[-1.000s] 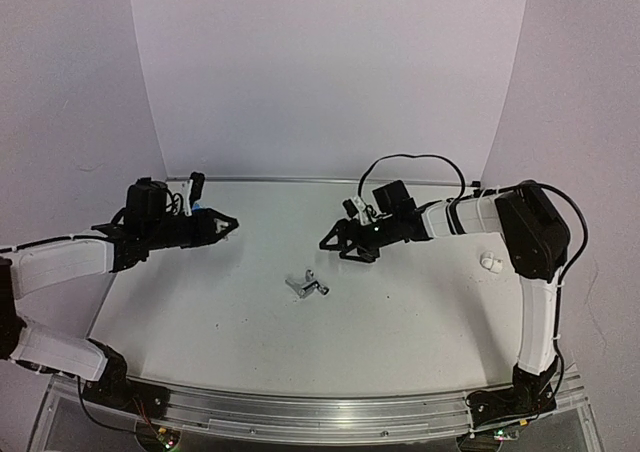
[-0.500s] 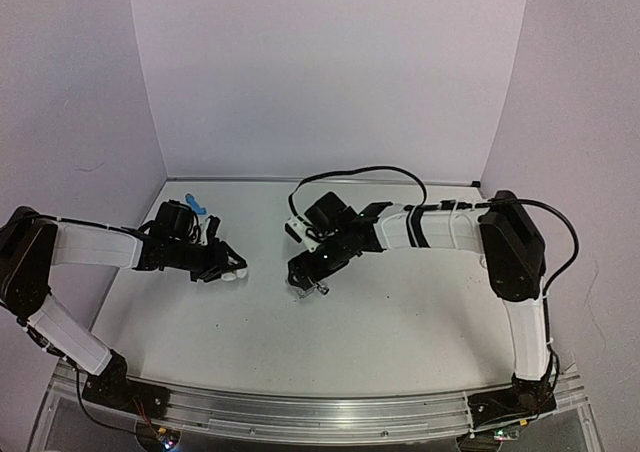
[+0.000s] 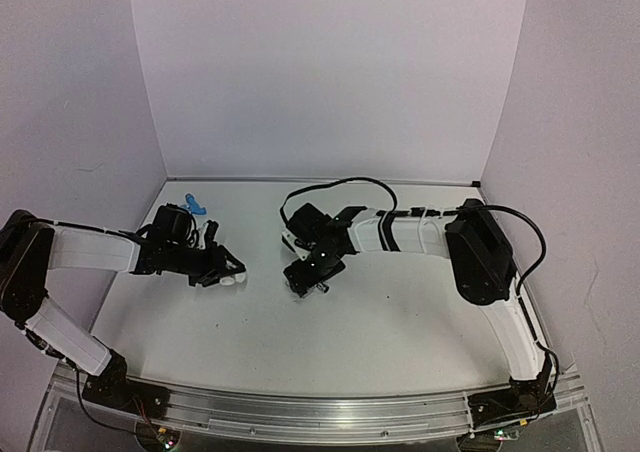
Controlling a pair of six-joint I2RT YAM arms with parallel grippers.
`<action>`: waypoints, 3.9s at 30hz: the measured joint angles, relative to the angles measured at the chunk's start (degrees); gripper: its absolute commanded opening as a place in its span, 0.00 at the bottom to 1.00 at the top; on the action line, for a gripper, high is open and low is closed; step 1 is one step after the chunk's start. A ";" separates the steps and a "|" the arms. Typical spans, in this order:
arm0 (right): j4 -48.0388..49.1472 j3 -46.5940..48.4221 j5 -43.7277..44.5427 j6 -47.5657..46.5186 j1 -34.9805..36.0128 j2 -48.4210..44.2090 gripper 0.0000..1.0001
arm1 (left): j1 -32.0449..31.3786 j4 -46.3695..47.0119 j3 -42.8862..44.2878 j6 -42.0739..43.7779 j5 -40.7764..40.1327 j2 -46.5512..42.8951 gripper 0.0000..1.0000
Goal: Install the water faucets
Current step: Place the adaptor at the center of the board, then pick up the water faucet from the center of the board, then pass from the right arm to the left, then pass from the left arm to the right
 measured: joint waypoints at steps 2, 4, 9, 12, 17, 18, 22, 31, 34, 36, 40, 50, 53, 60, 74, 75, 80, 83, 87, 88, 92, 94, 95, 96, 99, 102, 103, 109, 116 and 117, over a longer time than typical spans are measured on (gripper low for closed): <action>-1.00 0.03 0.46 -0.07 0.44 0.14 0.84 | -0.02 0.00 -0.15 -0.38 -0.05 0.03 0.00; -1.73 0.03 0.53 -0.11 0.74 0.15 0.84 | -0.14 -0.07 -0.27 -0.65 -0.38 0.07 0.00; -2.24 0.03 -0.11 -0.14 0.88 0.15 0.84 | -3.47 -7.38 3.08 -0.04 -7.90 2.11 0.00; -2.24 0.01 -0.85 -0.08 0.86 0.15 0.84 | -6.69 -16.00 9.71 0.63 -13.57 7.02 0.00; -1.76 -0.74 -1.36 -0.23 0.88 0.15 0.86 | -11.76 -28.69 18.83 1.91 -24.11 14.61 0.04; -1.53 -1.15 -1.51 -0.32 0.91 0.15 0.87 | -12.76 -30.85 20.06 2.07 -26.13 15.85 0.08; 0.55 -3.13 -2.29 -0.93 1.14 -0.59 0.87 | -15.56 -36.16 24.86 2.89 -31.18 19.76 0.31; 5.13 -6.36 -0.83 -1.32 1.30 -1.70 0.64 | -16.45 -40.13 27.20 3.49 -34.64 20.76 0.67; 7.65 -8.36 -0.09 -1.11 1.34 -2.51 0.49 | -16.44 -40.80 27.42 3.79 -34.63 18.73 0.77; 9.23 -9.62 0.20 -0.59 1.38 -3.06 0.39 | -16.44 -40.88 27.62 4.06 -34.10 16.50 0.82; 13.42 -13.14 0.46 0.27 1.43 -4.62 0.19 | -16.44 -40.73 28.07 4.23 -33.06 10.47 0.88; 36.75 -42.04 -6.86 -1.50 1.37 -26.92 0.24 | -16.33 -23.37 23.19 1.57 -23.85 -12.52 0.78; 44.49 -45.38 -8.62 -2.55 1.37 -32.91 0.24 | -16.35 -12.27 18.91 -1.00 -16.18 -15.78 0.72; 57.05 -46.30 -9.64 -4.11 1.81 -37.57 0.24 | -16.58 0.11 17.33 -6.08 -5.38 -8.51 0.60; 57.60 -43.69 -4.63 -6.46 4.26 -36.41 0.24 | -17.69 3.75 17.30 -8.03 -2.17 -5.57 0.33; 57.57 -43.41 -4.10 -6.55 4.43 -36.26 0.24 | -17.77 3.73 17.30 -8.04 -2.17 -5.22 0.30; 57.06 -42.21 -1.96 -6.98 4.86 -35.38 0.24 | -17.87 3.61 17.30 -7.97 -2.65 -4.47 0.04; 56.43 -41.97 -0.95 -7.45 5.06 -35.32 0.38 | -17.83 3.58 17.28 -7.39 -3.81 -4.47 0.00; 52.28 -39.56 -0.55 -7.01 5.13 -34.59 0.81 | -17.73 2.78 17.28 -5.88 -4.24 -4.47 0.00; 50.40 -38.59 -1.45 -6.70 5.07 -34.44 0.88 | -17.68 2.41 17.31 -4.84 -3.94 -4.47 0.00; 42.59 -35.50 -10.94 -4.49 3.67 -34.46 0.98 | -17.63 -2.41 18.83 2.43 -1.18 -4.08 0.00; 39.30 -35.77 -18.87 -3.07 2.20 -35.15 0.98 | -17.45 -6.09 21.13 7.12 1.36 -3.13 0.00; 37.84 -36.25 -23.16 -2.43 1.23 -35.75 0.98 | -17.31 -8.18 22.56 9.95 3.13 -2.47 0.00; 36.12 -36.84 -28.07 -1.61 -0.21 -36.55 0.98 | -17.18 -9.76 23.67 12.39 5.05 -1.99 0.00; 31.79 -37.92 -40.36 0.04 -4.86 -38.63 0.97 | -16.74 -13.08 25.31 18.68 11.55 -1.52 0.00; 28.90 -38.13 -50.22 0.82 -9.05 -39.86 0.91 | -16.53 -15.58 26.09 22.89 18.55 -1.27 0.00; 28.47 -38.13 -52.54 0.95 -9.65 -39.95 0.87 | -16.49 -16.06 26.42 23.68 20.45 -0.97 0.00; 27.08 -37.04 -62.39 2.52 -9.59 -39.20 0.61 | -16.48 -17.51 27.62 26.84 28.78 0.42 0.00; 31.31 -35.26 -67.46 6.02 -8.54 -36.20 0.41 | -16.48 -18.53 28.86 27.24 31.54 1.17 0.00; 31.93 -35.17 -67.65 6.30 -8.40 -35.96 0.38 | -16.48 -18.56 29.00 27.24 31.68 1.24 0.00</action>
